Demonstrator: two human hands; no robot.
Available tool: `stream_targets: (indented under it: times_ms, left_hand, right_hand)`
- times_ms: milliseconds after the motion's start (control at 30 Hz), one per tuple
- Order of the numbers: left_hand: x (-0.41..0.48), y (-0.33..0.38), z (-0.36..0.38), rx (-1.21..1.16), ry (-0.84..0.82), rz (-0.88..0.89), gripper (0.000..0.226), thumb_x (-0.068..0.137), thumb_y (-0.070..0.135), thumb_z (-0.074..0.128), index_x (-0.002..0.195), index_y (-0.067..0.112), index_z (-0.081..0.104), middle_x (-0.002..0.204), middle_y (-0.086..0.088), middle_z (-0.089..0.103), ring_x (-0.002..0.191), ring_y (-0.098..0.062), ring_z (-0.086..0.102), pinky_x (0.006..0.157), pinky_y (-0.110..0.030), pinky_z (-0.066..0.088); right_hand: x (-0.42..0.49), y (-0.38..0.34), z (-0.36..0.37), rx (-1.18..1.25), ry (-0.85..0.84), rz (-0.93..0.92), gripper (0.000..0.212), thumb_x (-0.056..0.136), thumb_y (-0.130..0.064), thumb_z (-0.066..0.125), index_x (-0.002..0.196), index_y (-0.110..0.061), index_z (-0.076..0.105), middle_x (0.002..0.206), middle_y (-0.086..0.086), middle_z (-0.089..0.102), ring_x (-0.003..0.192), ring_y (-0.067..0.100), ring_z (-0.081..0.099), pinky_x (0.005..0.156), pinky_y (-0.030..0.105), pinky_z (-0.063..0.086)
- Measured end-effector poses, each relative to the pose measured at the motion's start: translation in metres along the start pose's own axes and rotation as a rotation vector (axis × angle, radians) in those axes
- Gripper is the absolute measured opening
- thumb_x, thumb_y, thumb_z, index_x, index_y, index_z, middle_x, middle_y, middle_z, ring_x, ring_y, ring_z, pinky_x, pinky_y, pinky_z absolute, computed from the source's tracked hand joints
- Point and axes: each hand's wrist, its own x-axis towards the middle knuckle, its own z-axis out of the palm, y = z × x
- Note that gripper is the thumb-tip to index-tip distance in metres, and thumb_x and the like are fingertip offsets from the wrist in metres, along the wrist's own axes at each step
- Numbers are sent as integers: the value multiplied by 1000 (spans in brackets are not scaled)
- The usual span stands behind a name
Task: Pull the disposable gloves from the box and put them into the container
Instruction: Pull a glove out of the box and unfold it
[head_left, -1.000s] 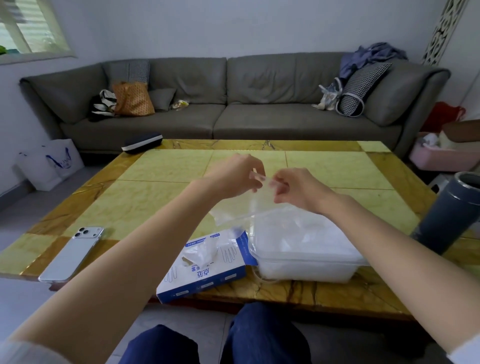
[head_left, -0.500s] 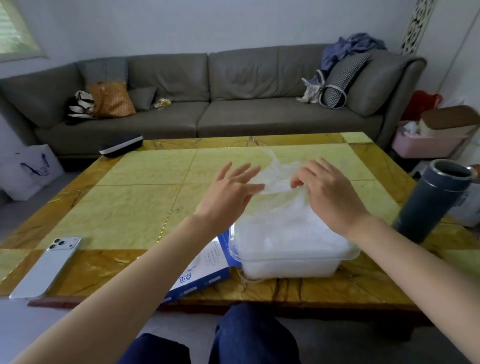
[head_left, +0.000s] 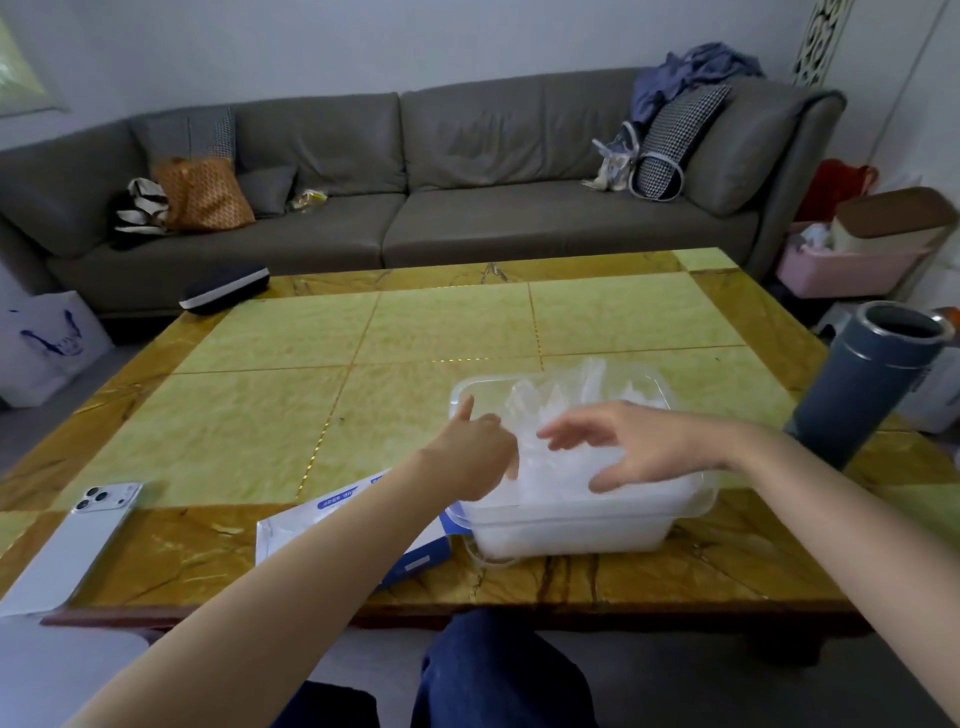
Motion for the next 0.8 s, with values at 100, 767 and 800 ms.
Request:
stream_targets:
  times_ms: [100, 767, 800]
  left_hand:
    - [7, -1, -8, -111, 309, -79, 41, 89, 1, 41, 110, 27, 65, 118, 4, 58, 117, -18, 46, 105, -32, 25]
    - [54, 10, 38, -18, -376, -64, 69, 91, 24, 59, 149, 24, 22, 146, -2, 37, 120, -25, 50, 87, -31, 42]
    - [54, 11, 38, -4, -375, -58, 69, 91, 21, 58, 149, 24, 20, 145, -2, 38, 120, -25, 49, 87, -31, 42]
  right_hand:
    - [7, -6, 0, 183, 353, -137, 35, 88, -14, 64, 121, -26, 57, 114, -11, 62, 105, -5, 57, 95, 9, 42]
    - [59, 66, 23, -568, -42, 283, 68, 86, -23, 63, 146, -27, 29, 152, -2, 28, 139, 20, 28, 109, 33, 30]
    - [60, 66, 23, -574, -49, 295, 69, 86, -22, 62, 146, -27, 28, 153, -1, 27, 139, 21, 27, 108, 33, 30]
